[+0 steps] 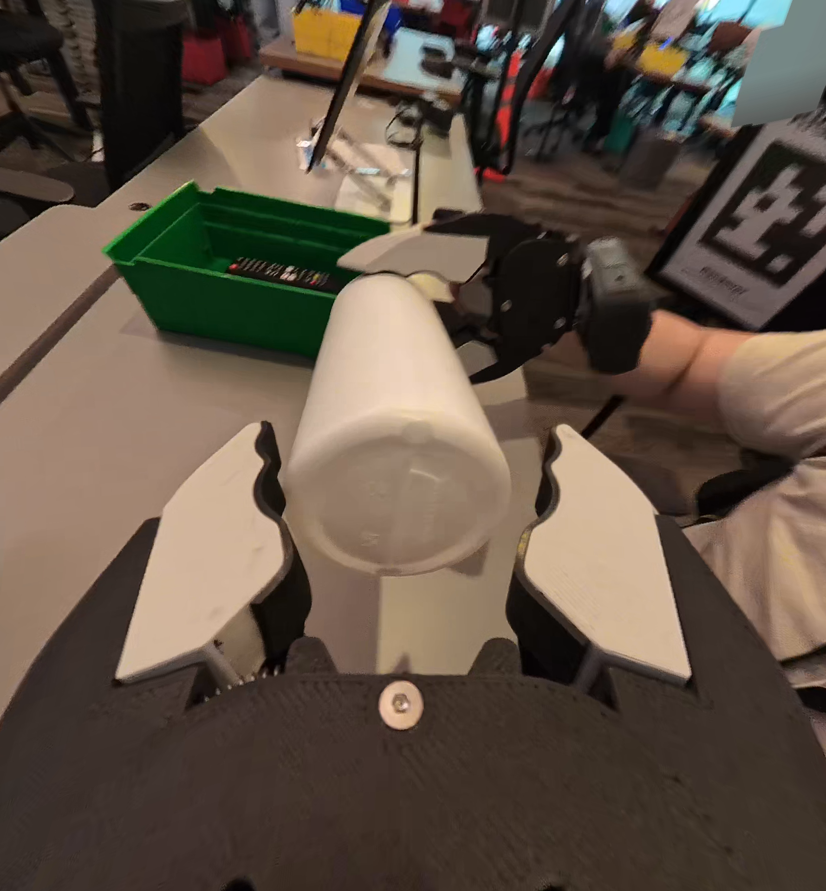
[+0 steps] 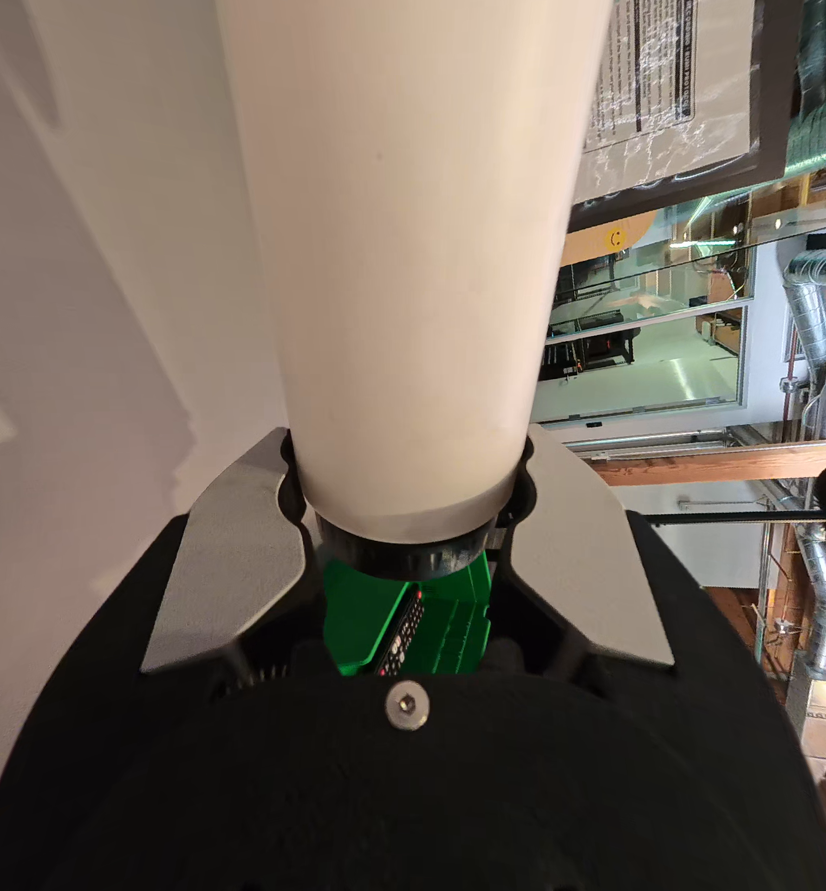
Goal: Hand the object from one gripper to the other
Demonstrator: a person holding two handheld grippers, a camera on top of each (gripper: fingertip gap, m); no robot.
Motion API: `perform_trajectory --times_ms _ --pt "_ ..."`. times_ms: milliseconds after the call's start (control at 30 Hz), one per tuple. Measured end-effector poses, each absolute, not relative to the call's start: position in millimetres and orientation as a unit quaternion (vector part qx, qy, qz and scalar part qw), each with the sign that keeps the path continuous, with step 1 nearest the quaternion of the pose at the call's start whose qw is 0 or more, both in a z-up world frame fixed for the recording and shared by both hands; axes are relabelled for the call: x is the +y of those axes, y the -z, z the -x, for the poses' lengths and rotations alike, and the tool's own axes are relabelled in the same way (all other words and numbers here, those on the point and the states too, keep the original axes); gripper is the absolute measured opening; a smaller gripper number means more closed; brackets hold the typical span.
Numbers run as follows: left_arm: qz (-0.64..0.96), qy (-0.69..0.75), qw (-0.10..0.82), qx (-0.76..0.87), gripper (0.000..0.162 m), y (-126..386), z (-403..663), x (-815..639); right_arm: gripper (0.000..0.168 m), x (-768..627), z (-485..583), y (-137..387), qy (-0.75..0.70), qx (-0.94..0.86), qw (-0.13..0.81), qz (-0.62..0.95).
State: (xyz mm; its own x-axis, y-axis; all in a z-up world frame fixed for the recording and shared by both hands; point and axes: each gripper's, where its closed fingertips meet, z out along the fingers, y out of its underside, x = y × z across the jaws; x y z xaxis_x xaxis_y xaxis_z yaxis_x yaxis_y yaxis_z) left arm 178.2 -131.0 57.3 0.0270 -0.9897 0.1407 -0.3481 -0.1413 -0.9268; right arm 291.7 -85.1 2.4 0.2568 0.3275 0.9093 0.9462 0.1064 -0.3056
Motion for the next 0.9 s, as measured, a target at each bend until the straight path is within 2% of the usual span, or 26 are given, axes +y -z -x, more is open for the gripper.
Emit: perform_trajectory --times_ms 67,133,333,500,667,900 --pt "0.632 0.388 0.385 0.549 0.110 -48.1 -180.4 -122.8 0.087 -85.3 -292.6 -3.3 0.299 -0.534 0.512 0.603" --pt "0.642 0.359 0.406 0.542 0.100 -44.8 -183.0 -113.3 0.087 -85.4 -295.3 -4.1 0.309 -0.531 0.505 0.606" --pt "0.629 0.359 0.430 0.539 0.096 -46.5 -187.8 -105.3 0.087 -85.0 -303.8 -12.2 0.334 -0.528 0.503 0.597" --pt "0.588 0.394 0.488 0.510 0.094 -74.9 -187.1 -107.5 0.087 -87.1 -305.6 -42.6 0.374 -0.523 0.514 0.568" --pt "0.584 0.436 0.470 0.498 0.104 -78.7 -186.8 -111.0 0.087 -92.8 -302.6 -71.9 0.426 -0.531 0.513 0.522" --pt "0.552 0.512 0.485 0.445 0.102 -88.1 -193.7 -102.2 0.087 -92.5 -309.2 -103.5 0.490 -0.562 0.462 0.481"
